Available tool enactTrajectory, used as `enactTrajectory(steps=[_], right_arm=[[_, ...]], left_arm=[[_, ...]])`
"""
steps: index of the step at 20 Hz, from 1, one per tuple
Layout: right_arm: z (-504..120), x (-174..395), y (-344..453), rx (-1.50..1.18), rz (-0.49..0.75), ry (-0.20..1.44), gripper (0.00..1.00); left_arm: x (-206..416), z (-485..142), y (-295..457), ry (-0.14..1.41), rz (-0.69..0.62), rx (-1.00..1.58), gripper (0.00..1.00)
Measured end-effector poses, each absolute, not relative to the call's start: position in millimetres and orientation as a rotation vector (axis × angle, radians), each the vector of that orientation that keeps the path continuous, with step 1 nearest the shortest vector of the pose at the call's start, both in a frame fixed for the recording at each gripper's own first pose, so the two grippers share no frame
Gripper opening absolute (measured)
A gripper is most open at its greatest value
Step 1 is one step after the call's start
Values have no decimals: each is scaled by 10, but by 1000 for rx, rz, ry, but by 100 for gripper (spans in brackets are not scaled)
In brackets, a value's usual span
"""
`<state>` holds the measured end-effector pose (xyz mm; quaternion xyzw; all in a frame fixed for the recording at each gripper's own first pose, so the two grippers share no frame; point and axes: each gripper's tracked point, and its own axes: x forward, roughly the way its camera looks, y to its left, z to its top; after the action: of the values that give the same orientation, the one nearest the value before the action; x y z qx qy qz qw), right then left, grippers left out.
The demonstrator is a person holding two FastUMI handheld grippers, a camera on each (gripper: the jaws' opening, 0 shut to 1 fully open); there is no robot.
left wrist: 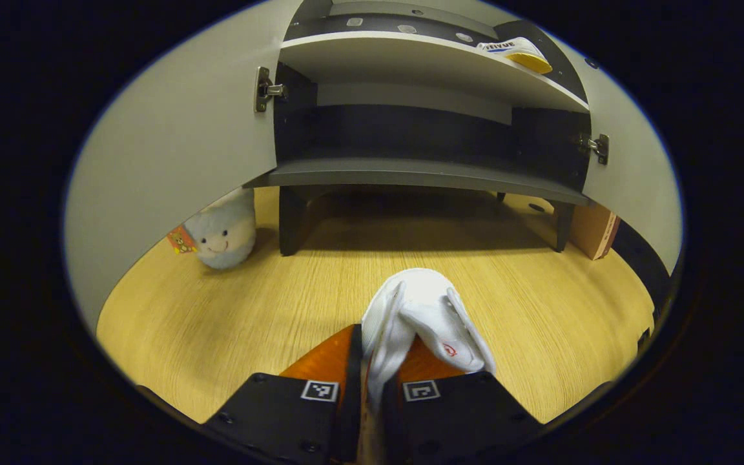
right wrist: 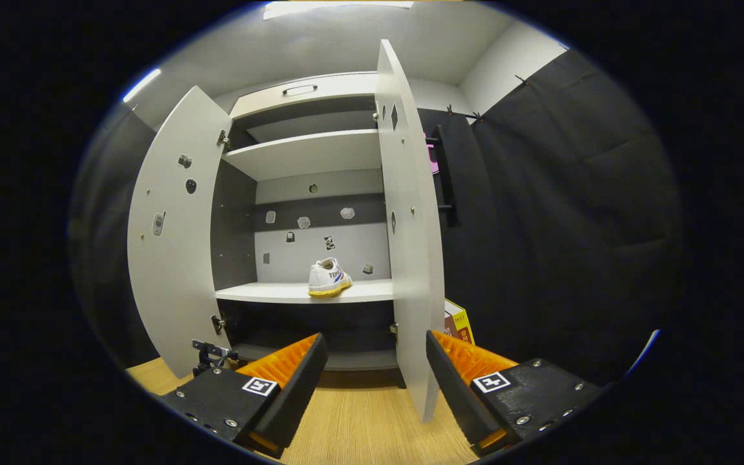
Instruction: Grab one shoe with the right hand and put it into the shoe cabinet, grab the other shoe with the left hand and put it into the shoe cabinet; then close the right door with the right hand and the left door with the left hand.
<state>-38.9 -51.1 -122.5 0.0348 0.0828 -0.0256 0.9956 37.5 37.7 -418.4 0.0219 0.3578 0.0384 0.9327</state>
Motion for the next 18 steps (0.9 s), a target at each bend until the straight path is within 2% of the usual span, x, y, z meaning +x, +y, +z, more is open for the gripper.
enactTrajectory(steps=[2, 3, 7, 11, 16, 18], right_arm=[[-1237, -369, -486, 63, -42, 171, 94], [-1236, -358, -475, 61, -37, 172, 94], [-1218, -305, -391, 59, -16, 166, 94], [-1203, -257, -296, 59, 6, 153, 94], [-1180, -249, -187, 59, 34, 149, 94], [-1141, -267, -178, 58, 38, 141, 94]], left_arm=[[315, -4150, 412, 743, 92, 23, 12], [282, -4065, 398, 731, 105, -7, 10], [149, -3231, 422, 621, 159, 13, 10], [50, -2201, 282, 534, 170, -74, 10], [233, -918, -9, 376, 65, -112, 10], [505, -502, -126, 345, 37, -87, 10]])
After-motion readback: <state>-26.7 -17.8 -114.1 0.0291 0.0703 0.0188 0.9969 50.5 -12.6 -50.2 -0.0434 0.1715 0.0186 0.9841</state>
